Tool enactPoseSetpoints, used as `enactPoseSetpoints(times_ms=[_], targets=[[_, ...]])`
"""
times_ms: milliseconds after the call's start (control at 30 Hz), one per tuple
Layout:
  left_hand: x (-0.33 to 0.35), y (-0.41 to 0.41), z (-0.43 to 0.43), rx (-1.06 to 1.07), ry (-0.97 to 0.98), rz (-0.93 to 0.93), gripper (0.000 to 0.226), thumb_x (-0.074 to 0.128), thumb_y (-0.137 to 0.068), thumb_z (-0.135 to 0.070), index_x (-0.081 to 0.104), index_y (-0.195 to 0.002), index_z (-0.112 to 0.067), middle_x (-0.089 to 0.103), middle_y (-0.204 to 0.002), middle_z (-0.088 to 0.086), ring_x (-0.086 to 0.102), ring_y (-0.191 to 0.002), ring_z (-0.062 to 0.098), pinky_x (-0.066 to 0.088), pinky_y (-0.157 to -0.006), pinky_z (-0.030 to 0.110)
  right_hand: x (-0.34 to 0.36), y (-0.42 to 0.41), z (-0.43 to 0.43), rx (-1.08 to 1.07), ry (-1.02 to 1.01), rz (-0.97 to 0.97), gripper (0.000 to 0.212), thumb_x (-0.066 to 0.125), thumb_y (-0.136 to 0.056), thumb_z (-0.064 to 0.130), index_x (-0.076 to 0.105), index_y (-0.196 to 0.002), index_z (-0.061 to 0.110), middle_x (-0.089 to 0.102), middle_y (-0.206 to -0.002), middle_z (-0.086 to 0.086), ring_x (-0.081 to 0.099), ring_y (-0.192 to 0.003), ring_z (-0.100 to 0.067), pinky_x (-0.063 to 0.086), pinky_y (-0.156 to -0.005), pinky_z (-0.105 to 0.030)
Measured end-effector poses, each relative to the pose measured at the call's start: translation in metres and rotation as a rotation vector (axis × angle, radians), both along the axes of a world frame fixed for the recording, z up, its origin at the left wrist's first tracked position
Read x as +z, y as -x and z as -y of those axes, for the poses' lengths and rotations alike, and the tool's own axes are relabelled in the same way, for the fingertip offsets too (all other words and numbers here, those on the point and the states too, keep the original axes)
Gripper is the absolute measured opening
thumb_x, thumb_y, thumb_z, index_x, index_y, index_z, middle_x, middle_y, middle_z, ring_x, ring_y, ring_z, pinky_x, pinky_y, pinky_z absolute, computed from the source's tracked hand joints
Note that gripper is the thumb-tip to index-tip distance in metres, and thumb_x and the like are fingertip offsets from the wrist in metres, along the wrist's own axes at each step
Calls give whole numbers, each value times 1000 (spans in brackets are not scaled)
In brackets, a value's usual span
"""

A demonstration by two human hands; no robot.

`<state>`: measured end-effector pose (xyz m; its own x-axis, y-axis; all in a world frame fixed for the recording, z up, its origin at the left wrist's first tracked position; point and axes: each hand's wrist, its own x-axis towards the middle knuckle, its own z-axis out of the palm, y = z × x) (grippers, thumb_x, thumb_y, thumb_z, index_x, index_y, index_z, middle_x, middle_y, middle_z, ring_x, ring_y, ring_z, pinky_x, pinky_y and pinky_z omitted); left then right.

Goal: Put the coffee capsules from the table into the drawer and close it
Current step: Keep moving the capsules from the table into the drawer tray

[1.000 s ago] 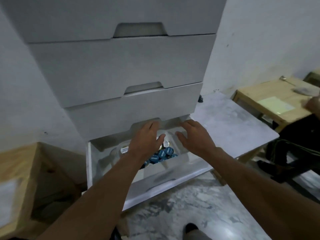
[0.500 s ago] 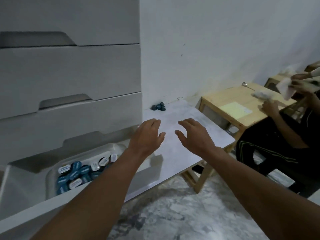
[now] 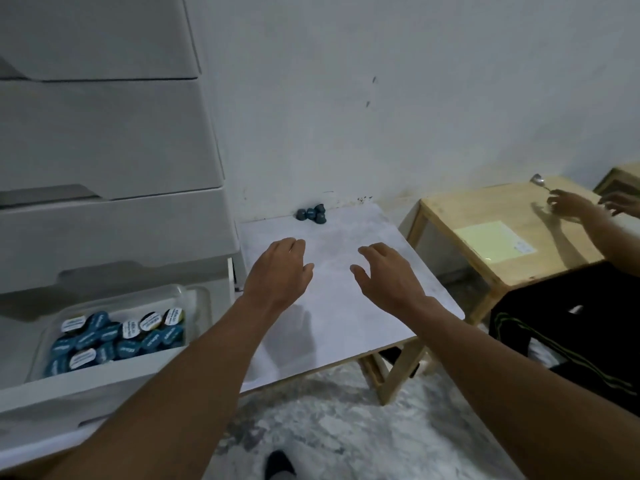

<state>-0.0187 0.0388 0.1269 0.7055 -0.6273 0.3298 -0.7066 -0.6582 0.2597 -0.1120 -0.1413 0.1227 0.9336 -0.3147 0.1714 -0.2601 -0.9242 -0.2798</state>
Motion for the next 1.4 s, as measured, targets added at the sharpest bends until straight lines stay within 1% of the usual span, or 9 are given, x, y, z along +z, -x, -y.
enactPoseSetpoints(times_ms=[167, 467, 600, 733, 833, 1000, 1133, 1233, 1400], targets=[[-17, -46, 33, 36, -29, 13, 35, 66, -83, -20, 61, -109, 3, 65, -104, 19, 60, -96, 36, 50, -80, 40, -14, -49, 29, 43, -24, -4, 44, 49, -95, 35, 50, -132, 10, 54, -131, -10, 51, -118, -27, 43, -96, -35], [-40, -140, 102, 26, -49, -97, 42, 50, -93, -28, 49, -128, -6, 54, -128, 11, 50, -115, 27, 42, -95, 34, -30, -155, 82, 39, -68, -42, 43, 49, -95, 34, 51, -130, 9, 56, -129, -10, 52, -118, -26, 44, -96, -34], [-52, -177, 113, 65, -31, -117, 45, 54, -92, -27, 49, -130, -5, 55, -128, 13, 52, -116, 28, 43, -96, 35, -43, -191, 95, 61, -84, -97, 40, 50, -95, 34, 54, -125, 8, 57, -125, -11, 54, -113, -27, 46, -93, -35], [-64, -209, 126, 107, -31, -108, 45, 58, -90, -25, 52, -128, -2, 58, -125, 16, 55, -114, 29, 44, -98, 35, -52, -227, 109, 111, -117, -132, 43, 51, -95, 33, 51, -130, 10, 55, -130, -11, 53, -116, -27, 44, -95, -34], [-70, -227, 139, 144, -21, -132, 42, 63, -87, -22, 56, -124, -1, 62, -119, 15, 60, -107, 29, 48, -92, 35, -58, -254, 122, 143, -140, -157, 43, 53, -94, 33, 50, -132, 11, 54, -131, -9, 52, -117, -26, 44, -97, -34], [-83, -256, 160, 163, -51, -121, 32, 74, -76, -9, 66, -106, -1, 69, -98, 14, 67, -85, 28, 56, -74, 33, -77, -294, 135, 165, -167, -189, 39, 55, -93, 29, 53, -128, 12, 56, -128, -9, 55, -112, -26, 45, -94, -32], [-97, -283, 173, 173, -58, -194, 25, 63, -83, -6, 63, -108, -4, 65, -102, 12, 62, -91, 28, 53, -77, 36, -95, -320, 141, 168, -183, -205, 31, 55, -92, 21, 57, -120, 8, 60, -118, -13, 58, -102, -28, 48, -86, -34], [-115, -302, 181, 143, -126, -199, 26, 70, -70, 4, 66, -95, -2, 66, -87, 14, 64, -75, 30, 55, -63, 35, -109, -334, 144, 143, -206, -216, 28, 53, -93, 16, 58, -119, 5, 60, -114, -15, 58, -97, -29, 50, -82, -35], [-140, -322, 194, 128, -181, -234, 29, 68, -76, 0, 63, -105, -4, 64, -97, 13, 62, -86, 30, 54, -70, 39, -129, -354, 147, 114, -240, -263, 30, 53, -93, 16, 56, -120, 6, 59, -113, -15, 59, -94, -31, 53, -81, -37]])
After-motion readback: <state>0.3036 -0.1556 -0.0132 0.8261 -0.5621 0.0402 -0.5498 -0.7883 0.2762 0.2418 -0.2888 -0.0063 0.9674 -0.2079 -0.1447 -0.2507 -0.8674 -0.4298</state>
